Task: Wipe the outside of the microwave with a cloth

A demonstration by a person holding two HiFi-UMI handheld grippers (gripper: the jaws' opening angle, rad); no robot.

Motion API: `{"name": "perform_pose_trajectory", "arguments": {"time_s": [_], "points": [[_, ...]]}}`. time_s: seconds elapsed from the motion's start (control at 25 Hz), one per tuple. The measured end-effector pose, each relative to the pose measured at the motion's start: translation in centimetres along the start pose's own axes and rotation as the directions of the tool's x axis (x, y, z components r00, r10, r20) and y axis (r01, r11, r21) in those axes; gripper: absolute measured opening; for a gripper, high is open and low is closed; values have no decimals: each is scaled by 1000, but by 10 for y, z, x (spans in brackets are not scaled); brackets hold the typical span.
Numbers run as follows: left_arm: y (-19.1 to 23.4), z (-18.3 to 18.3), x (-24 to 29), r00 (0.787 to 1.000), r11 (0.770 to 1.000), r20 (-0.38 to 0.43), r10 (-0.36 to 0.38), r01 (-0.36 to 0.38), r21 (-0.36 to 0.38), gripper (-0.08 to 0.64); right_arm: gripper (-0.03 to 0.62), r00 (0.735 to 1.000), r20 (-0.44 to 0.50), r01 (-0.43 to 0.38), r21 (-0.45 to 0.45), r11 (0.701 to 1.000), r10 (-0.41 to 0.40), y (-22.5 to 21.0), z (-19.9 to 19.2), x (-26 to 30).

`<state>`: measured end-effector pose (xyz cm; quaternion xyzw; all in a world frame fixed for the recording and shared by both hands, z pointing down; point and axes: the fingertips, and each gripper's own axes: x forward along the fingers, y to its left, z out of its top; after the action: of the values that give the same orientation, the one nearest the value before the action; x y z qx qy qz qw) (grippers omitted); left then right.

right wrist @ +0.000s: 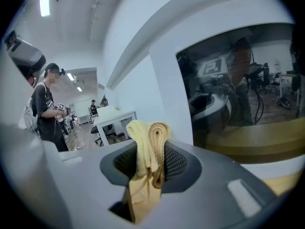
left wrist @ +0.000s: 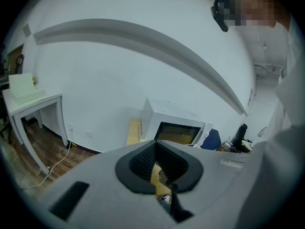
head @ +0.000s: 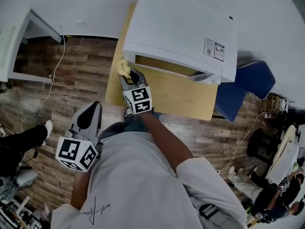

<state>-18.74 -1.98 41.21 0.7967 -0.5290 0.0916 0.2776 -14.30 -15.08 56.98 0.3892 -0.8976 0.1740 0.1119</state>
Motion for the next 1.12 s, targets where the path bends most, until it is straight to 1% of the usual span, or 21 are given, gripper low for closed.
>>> {"name": "perform_pose_trajectory", "arguments": {"time_s": [0.12,0.2,0.36,0.56,0.72,0.8,0.88,1.0,1.12], "points": [[0,0,0,1000,1000,0,-4,4,-5,-8,119,1000,1,-16,-6,1000,16,3,3,-9],[-2,1,4,1000,1000,0,-19,19,-12,-8,120,1000,7,2,10,1000,-2,-5,4,-20],[-19,4,21,996,996,-6,-84,84,-16,-8,120,997,11,73,27,997,-73,-33,4,-52],[-49,0,44,984,985,-31,-175,175,-6,-8,121,985,21,172,31,985,-172,-71,4,-106],[-73,-3,62,969,970,-44,-243,243,-5,-8,121,967,17,252,33,967,-253,-106,-1,-149],[-84,-4,68,962,963,-48,-270,270,-1,-8,123,955,13,296,40,954,-297,-123,-6,-171],[-93,-4,73,955,956,-53,-293,293,3,-8,123,939,20,342,66,937,-344,-140,-9,-193],[-103,-3,80,949,950,-59,-310,312,20,-8,123,913,31,401,110,909,-406,-164,-15,-222],[-107,-1,84,948,948,-65,-312,315,39,-8,124,893,30,440,147,886,-448,-186,-23,-246]]}}
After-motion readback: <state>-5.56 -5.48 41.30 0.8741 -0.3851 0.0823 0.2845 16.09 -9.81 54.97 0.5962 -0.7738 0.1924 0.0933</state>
